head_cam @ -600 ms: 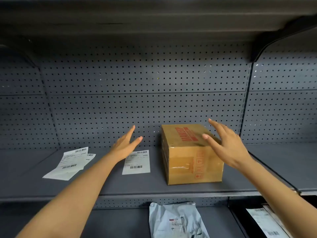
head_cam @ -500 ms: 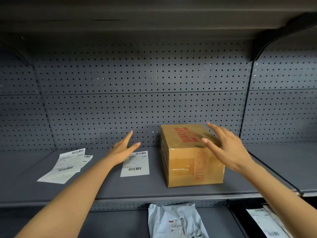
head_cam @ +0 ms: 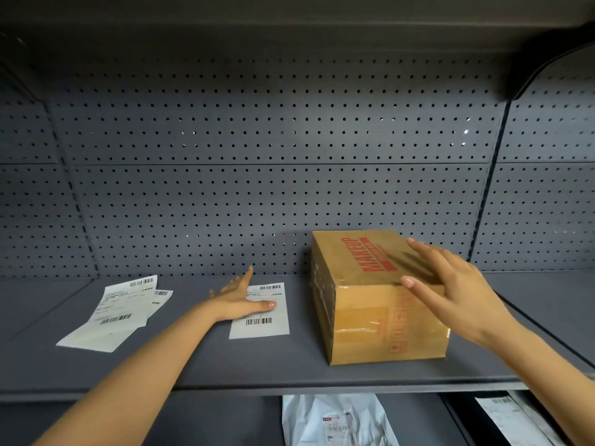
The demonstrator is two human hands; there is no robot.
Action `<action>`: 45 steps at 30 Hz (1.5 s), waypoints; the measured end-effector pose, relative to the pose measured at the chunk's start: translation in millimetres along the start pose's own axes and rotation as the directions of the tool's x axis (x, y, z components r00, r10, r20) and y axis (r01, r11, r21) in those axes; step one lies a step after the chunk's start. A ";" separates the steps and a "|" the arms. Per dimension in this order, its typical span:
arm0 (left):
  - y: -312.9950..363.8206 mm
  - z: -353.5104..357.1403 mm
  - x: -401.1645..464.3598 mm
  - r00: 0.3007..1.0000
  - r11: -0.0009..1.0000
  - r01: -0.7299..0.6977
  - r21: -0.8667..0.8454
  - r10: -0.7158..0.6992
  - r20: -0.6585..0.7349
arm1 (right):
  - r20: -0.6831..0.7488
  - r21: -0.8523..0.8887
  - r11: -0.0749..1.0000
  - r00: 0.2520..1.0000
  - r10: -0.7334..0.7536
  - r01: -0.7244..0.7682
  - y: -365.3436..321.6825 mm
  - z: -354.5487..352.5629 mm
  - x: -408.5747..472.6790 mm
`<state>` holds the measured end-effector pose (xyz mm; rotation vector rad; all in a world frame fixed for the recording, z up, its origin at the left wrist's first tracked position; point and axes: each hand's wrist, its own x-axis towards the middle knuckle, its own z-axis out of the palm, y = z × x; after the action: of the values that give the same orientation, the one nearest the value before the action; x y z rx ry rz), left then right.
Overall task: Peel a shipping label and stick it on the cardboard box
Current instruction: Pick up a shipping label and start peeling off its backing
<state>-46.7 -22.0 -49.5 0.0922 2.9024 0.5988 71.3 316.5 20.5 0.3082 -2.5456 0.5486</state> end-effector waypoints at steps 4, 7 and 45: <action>-2.3 4.7 1.7 1.000 0.999 0.018 0.038 -0.017 -0.004 | -0.002 -0.014 1.000 1.000 0.004 -0.004 -0.9 0.9 0.3; -4.2 6.3 2.9 1.000 0.999 0.014 0.044 -0.012 -0.025 | -0.014 -0.022 1.000 1.000 -0.004 0.003 -1.3 2.5 2.0; 25.9 12.9 -41.1 0.899 0.772 -0.277 -0.572 -0.002 -0.437 | 0.032 0.060 0.997 0.999 -0.042 0.040 10.9 -20.2 -6.8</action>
<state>-3.3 2.8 -44.3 0.1020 2.8982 1.7801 82.4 335.8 29.3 0.3928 -2.5520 0.6094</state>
